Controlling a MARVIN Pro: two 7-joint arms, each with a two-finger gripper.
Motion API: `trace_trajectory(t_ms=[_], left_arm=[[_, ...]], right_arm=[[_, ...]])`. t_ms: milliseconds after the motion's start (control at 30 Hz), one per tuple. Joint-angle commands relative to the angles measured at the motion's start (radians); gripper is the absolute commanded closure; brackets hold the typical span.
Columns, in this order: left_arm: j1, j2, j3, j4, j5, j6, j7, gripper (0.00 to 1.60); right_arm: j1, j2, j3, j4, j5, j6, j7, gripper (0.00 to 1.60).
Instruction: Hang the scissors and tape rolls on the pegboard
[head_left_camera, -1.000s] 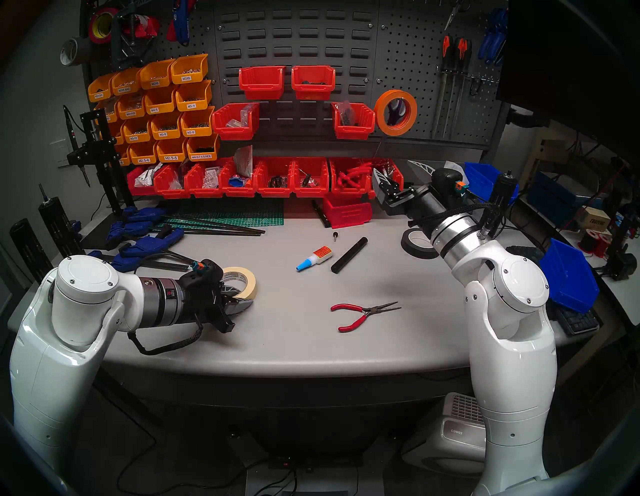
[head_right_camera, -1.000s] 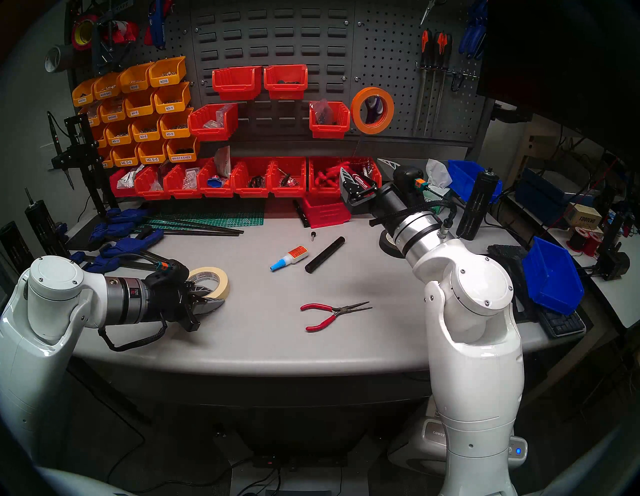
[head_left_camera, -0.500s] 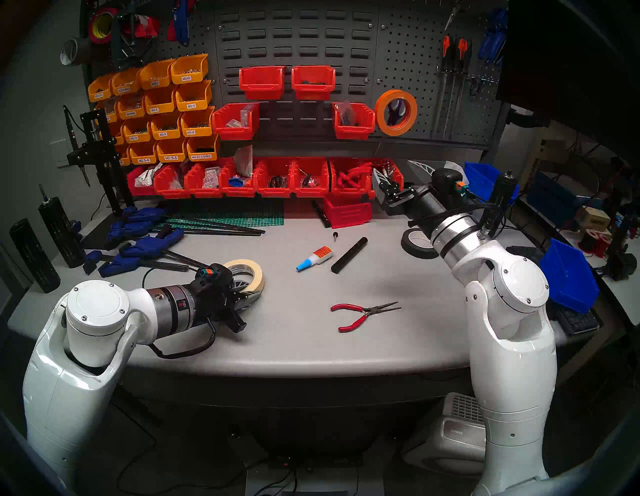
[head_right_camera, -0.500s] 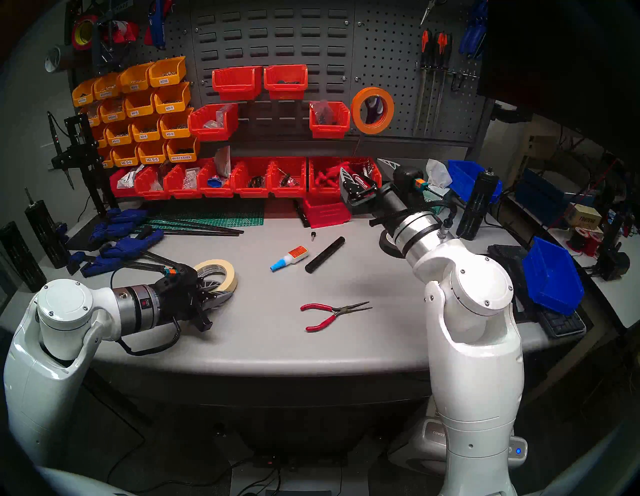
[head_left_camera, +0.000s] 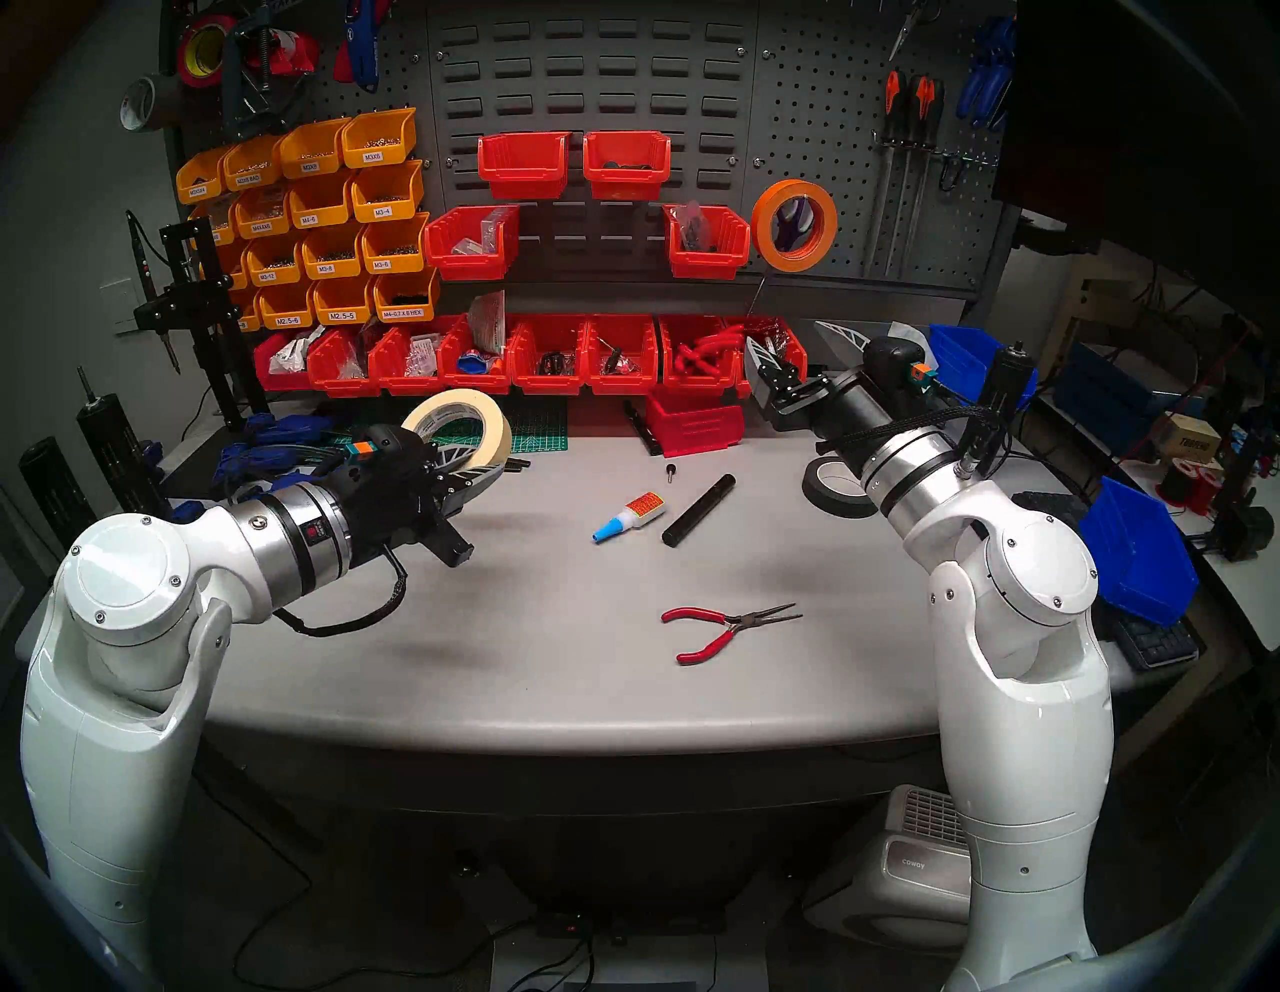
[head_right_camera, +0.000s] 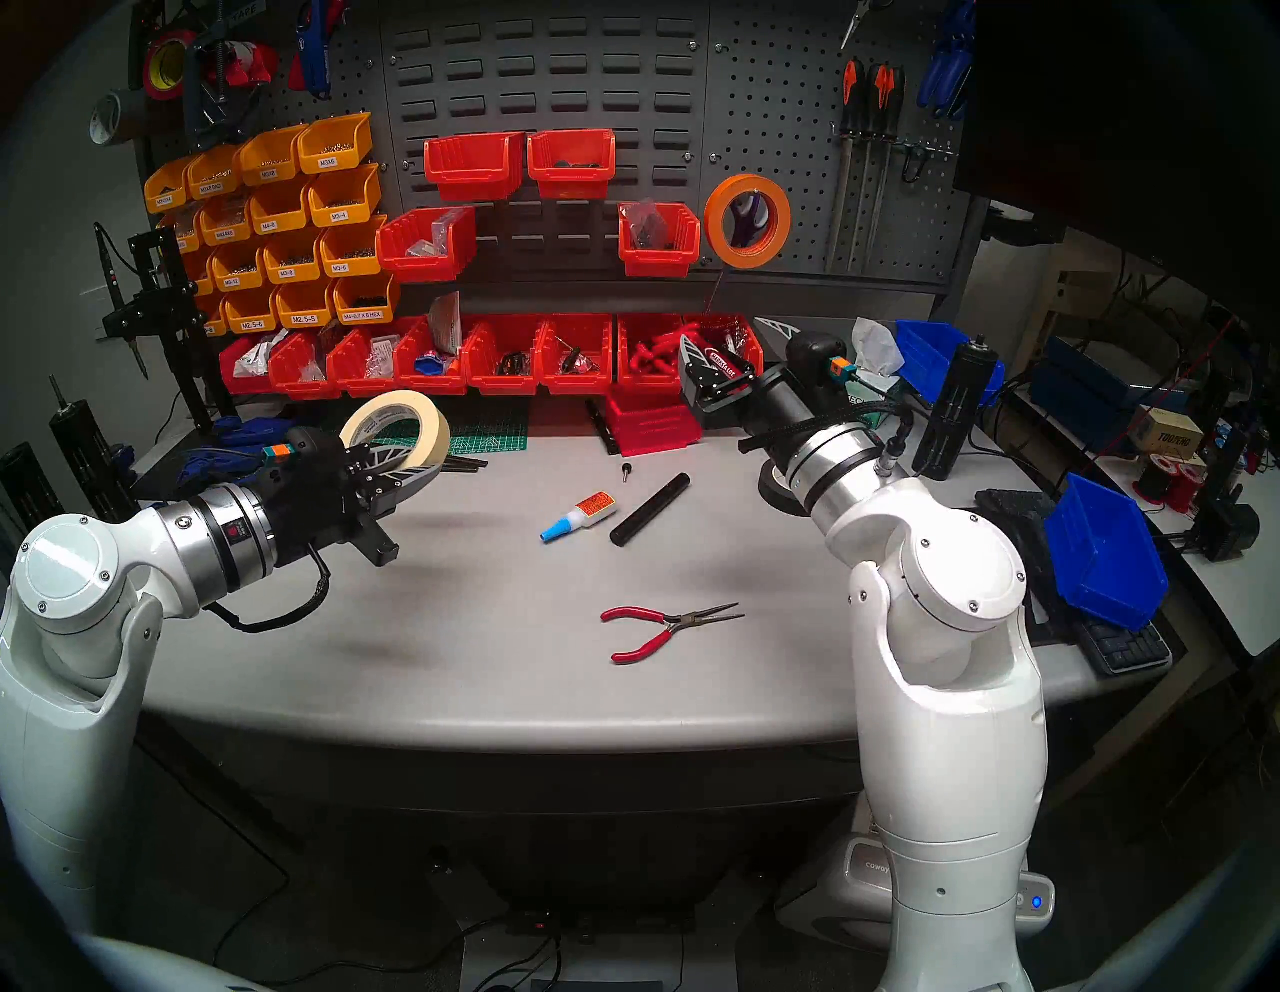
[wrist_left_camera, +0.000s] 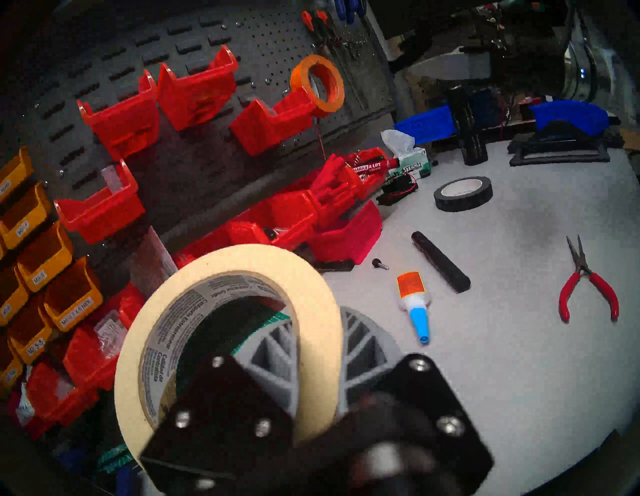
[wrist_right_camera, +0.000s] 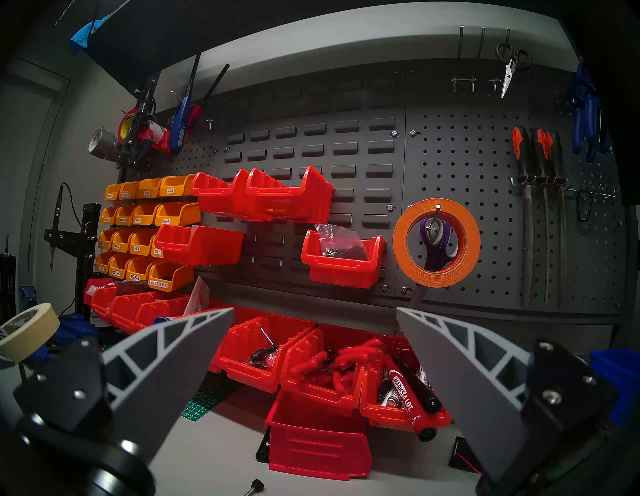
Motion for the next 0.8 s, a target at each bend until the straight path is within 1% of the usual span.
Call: trace_trajectory(t_ms=[0,67,100,167,233,300,333,367,400,433,567,600,633,667,767], left_arm=[[-0.029,-0.061,0.017,-0.050,-0.008,-0.118,0.012,1.60],[-0.026,-0.061,0.031,-0.053,0.013,-0.145,0.012,1.60],[-0.026,-0.061,0.031,-0.053,0.013,-0.145,0.012,1.60],[-0.029,-0.082,0.054,-0.046,0.032,-0.195,0.025,1.60],[-0.029,-0.090,0.060,-0.044,0.035,-0.209,0.030,1.60],[-0.032,-0.095,0.079,-0.041,0.060,-0.243,0.037,1.60],[-0.042,-0.101,0.099,-0.031,0.083,-0.278,0.051,1.60],[-0.049,-0.115,0.108,-0.028,0.087,-0.281,0.065,1.60],[-0.054,-0.119,0.115,-0.023,0.094,-0.301,0.071,1.60],[-0.054,-0.119,0.115,-0.023,0.094,-0.301,0.071,1.60],[-0.065,-0.125,0.143,-0.020,0.140,-0.361,0.090,1.60],[-0.065,-0.133,0.157,-0.025,0.156,-0.385,0.100,1.60],[-0.065,-0.133,0.157,-0.025,0.156,-0.385,0.100,1.60],[-0.065,-0.137,0.165,-0.024,0.167,-0.409,0.108,1.60],[-0.065,-0.138,0.181,-0.027,0.192,-0.446,0.115,1.60]], right_arm=[[0.018,0.002,-0.001,-0.033,-0.002,-0.009,0.001,0.00],[0.018,0.002,-0.001,-0.032,-0.002,-0.009,0.001,0.00],[0.018,0.002,-0.001,-0.032,-0.002,-0.009,0.001,0.00],[0.018,0.002,-0.001,-0.032,-0.002,-0.009,0.002,0.00],[0.018,0.002,-0.001,-0.032,-0.002,-0.009,0.002,0.00],[0.018,0.002,-0.001,-0.032,-0.002,-0.009,0.002,0.00],[0.018,0.001,-0.001,-0.032,-0.002,-0.009,0.002,0.00],[0.018,0.001,-0.001,-0.031,-0.002,-0.009,0.002,0.00],[0.019,0.001,-0.001,-0.031,-0.002,-0.009,0.002,0.00],[0.019,0.001,-0.001,-0.031,-0.002,-0.009,0.002,0.00],[0.019,0.001,-0.001,-0.031,-0.002,-0.009,0.003,0.00],[0.021,0.003,-0.009,-0.028,-0.001,-0.005,0.010,0.00],[0.021,0.003,-0.009,-0.028,-0.001,-0.005,0.010,0.00],[0.024,0.002,-0.016,-0.027,0.004,-0.006,0.017,0.00],[0.034,-0.012,-0.034,-0.026,0.020,-0.005,0.028,0.00]])
